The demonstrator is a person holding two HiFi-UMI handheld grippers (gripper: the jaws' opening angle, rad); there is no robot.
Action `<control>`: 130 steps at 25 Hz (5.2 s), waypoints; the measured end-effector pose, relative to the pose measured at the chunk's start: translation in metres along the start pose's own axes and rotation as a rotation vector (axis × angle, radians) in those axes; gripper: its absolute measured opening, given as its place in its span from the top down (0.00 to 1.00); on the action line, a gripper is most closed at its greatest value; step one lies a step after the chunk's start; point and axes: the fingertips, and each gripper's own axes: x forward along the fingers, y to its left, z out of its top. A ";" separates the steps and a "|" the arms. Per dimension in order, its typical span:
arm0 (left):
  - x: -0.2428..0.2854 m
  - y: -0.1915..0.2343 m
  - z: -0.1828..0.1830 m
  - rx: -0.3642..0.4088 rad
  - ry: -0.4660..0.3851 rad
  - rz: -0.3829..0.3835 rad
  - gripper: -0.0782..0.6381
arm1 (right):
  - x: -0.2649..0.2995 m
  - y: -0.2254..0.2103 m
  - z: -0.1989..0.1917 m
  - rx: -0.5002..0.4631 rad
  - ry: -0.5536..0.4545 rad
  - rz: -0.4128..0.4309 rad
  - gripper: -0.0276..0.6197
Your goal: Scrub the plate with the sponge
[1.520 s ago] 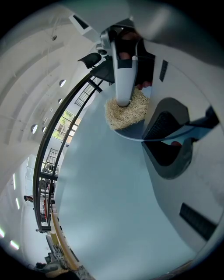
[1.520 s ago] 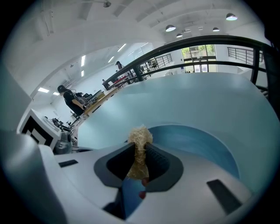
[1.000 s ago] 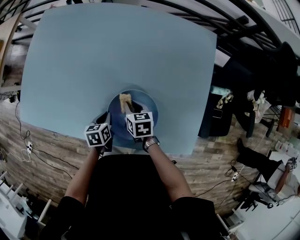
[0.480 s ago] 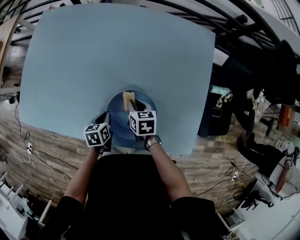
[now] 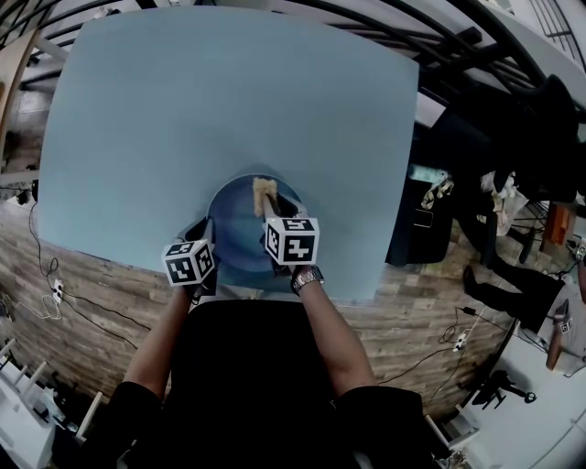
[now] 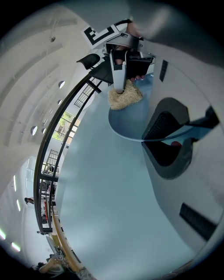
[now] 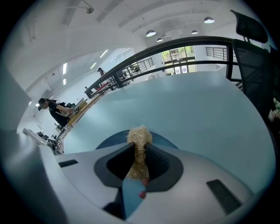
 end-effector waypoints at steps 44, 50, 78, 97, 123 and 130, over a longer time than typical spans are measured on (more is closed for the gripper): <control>-0.001 -0.001 -0.004 -0.045 -0.008 -0.003 0.88 | 0.011 0.097 -0.029 -0.119 0.045 0.178 0.85; -0.001 -0.001 -0.006 -0.053 -0.006 0.002 0.88 | 0.018 0.102 -0.036 -0.127 0.069 0.198 0.85; -0.003 -0.001 -0.005 -0.035 -0.010 0.005 0.88 | 0.017 0.074 -0.029 -0.109 0.053 0.139 0.85; -0.003 0.000 -0.006 -0.022 -0.008 -0.003 0.88 | 0.003 0.030 -0.021 -0.053 0.017 0.056 0.85; 0.000 -0.002 -0.005 -0.009 -0.009 -0.008 0.88 | -0.024 -0.032 -0.019 -0.030 -0.007 -0.059 0.85; -0.001 0.000 -0.004 -0.009 -0.013 -0.007 0.88 | -0.033 -0.039 -0.021 -0.052 -0.004 -0.078 0.85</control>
